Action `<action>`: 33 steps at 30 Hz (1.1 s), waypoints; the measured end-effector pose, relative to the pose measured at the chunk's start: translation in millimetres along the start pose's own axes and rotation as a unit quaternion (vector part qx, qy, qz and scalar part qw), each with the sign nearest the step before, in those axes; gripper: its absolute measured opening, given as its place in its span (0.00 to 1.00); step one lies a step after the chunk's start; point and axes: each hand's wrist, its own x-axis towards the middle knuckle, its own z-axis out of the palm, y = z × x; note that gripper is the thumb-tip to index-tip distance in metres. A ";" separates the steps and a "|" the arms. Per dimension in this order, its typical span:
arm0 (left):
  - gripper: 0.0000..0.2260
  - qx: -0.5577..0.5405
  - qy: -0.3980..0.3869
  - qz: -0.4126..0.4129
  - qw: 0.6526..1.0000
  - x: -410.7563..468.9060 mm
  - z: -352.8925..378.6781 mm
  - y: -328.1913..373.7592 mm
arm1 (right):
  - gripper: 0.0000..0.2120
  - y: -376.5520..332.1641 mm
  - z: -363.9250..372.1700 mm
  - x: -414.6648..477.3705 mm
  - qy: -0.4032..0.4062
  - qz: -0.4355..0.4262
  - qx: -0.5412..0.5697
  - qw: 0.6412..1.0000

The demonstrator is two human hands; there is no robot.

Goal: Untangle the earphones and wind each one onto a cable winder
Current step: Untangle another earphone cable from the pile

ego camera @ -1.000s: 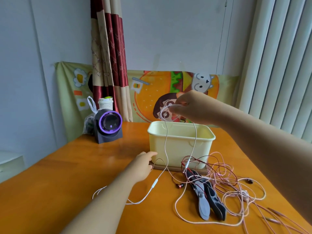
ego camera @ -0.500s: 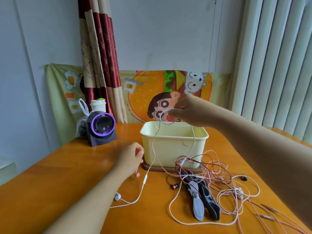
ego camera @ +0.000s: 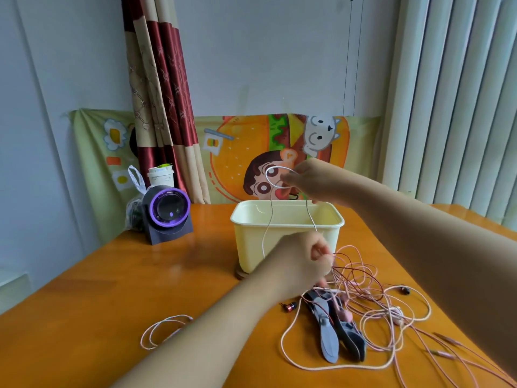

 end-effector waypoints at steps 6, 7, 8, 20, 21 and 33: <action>0.12 -0.107 -0.088 0.004 0.990 19.8 44.2 13.7 | 0.18 14.5 -7.3 -11.1 -0.014 0.007 -0.001 1.000; 0.15 -0.077 -0.111 0.009 0.991 20.1 45.8 11.9 | 0.18 19.1 -8.2 -12.3 -0.019 0.009 0.002 1.000; 0.18 -0.051 -0.126 0.008 0.991 19.4 45.6 9.0 | 0.18 24.0 -9.2 -13.1 -0.024 0.012 0.007 1.000; 0.26 0.207 -0.266 0.004 0.941 -21.5 46.0 -39.4 | 0.19 29.7 11.2 -4.3 -0.045 0.010 0.026 0.999; 0.27 0.227 -0.253 0.015 0.940 -22.5 49.4 -40.6 | 0.19 28.6 12.6 -3.6 -0.047 0.008 0.025 0.999; 0.07 0.022 -0.120 -0.004 0.993 -8.4 21.1 -31.9 | 0.18 40.9 -2.5 -5.7 -0.033 0.013 0.013 0.999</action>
